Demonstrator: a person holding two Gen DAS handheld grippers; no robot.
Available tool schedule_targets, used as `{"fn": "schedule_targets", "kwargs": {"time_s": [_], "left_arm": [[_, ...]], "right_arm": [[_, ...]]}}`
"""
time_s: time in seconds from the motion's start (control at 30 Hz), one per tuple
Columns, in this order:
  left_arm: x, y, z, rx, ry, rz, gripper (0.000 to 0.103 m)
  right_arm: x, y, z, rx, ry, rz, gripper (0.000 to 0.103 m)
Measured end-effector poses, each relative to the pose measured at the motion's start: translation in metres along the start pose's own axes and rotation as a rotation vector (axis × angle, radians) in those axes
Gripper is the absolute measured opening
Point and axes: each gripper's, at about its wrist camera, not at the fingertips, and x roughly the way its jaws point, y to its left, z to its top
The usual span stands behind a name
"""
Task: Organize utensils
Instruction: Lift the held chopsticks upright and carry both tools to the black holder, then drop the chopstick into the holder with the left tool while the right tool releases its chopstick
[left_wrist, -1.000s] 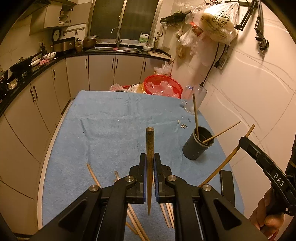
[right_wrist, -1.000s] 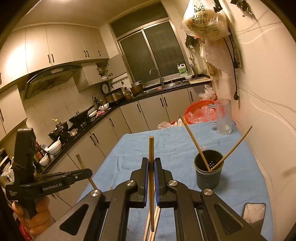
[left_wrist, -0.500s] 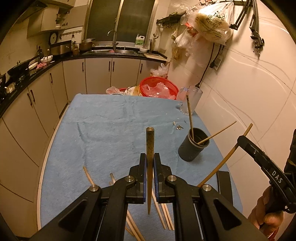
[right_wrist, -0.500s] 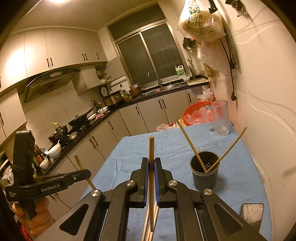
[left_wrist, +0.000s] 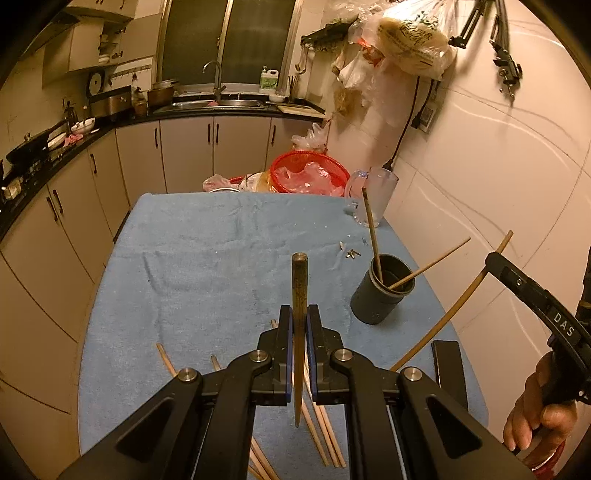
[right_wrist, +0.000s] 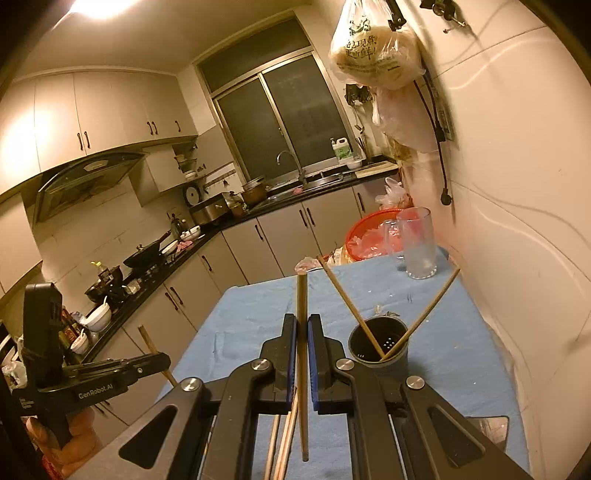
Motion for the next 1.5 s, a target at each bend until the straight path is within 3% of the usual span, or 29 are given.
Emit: {"fn": "schedule_targets", "kwargs": {"time_s": [0.4,0.77,1.27,1.5], "left_arm": [[0.002,-0.005,0.009,0.004,-0.001,0.001,0.007],[0.014,-0.033,0.035,0.048,-0.011,-0.005,0.007],[0.012,-0.099,0.119,0.080,-0.140,-0.101,0.007],[0.047,-0.115,0.135,0.062,-0.129,-0.130,0.007]], "right_arm": [[0.002,-0.007,0.000,0.009,0.002,-0.002,0.006],[-0.011,-0.026,0.019,0.014,-0.055,-0.027,0.006],[-0.011,-0.041,0.082,-0.016,-0.201,-0.109,0.006],[0.020,-0.060,0.089,-0.004,-0.173,-0.130,0.006]]}}
